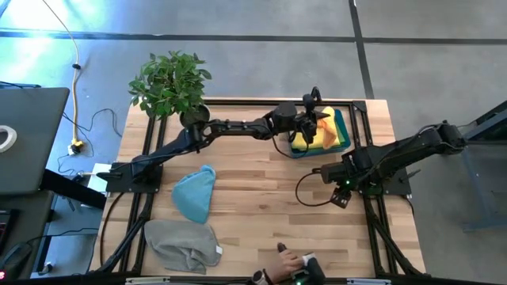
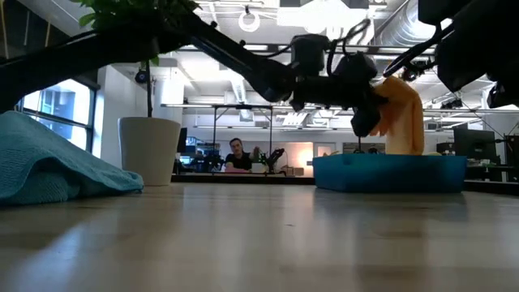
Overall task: Fold microfiber towels
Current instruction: Put the orange microfiber cloth into the blue bin
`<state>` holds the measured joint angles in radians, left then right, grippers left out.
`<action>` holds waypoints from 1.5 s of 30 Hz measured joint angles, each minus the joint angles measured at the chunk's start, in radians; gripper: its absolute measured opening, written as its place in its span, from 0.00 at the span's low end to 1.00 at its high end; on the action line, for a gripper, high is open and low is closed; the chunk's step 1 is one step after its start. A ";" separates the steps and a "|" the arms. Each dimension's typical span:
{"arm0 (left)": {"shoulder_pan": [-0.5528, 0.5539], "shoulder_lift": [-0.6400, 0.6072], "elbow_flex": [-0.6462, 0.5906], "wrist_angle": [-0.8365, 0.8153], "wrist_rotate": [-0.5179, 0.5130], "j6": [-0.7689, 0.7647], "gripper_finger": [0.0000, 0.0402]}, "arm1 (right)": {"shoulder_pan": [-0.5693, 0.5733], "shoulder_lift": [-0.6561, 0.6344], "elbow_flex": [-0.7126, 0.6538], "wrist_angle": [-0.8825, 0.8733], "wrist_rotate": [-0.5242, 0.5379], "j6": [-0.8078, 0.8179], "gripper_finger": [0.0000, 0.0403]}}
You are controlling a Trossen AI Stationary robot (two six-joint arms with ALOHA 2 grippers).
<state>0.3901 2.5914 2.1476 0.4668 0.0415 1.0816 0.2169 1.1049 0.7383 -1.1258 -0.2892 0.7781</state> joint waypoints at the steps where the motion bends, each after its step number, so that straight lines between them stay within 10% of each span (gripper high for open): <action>1: 0.002 0.012 0.013 0.001 -0.002 0.019 0.03 | 0.000 0.000 0.000 0.004 0.002 -0.001 0.33; 12: 0.024 0.018 0.038 0.086 -0.004 -0.049 0.03 | -0.001 0.000 0.000 0.074 0.054 -0.035 0.33; 28: 0.042 0.020 0.037 -0.404 -0.240 0.081 0.03 | -0.001 0.000 0.000 0.129 0.062 -0.059 0.33; 45: -0.006 -0.018 0.035 -0.590 -0.169 0.183 0.02 | -0.001 0.000 0.000 0.129 0.106 -0.090 0.33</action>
<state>0.3837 2.5730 2.1828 -0.1230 -0.1275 1.2647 0.2157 1.1049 0.7383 -0.9966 -0.1833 0.6876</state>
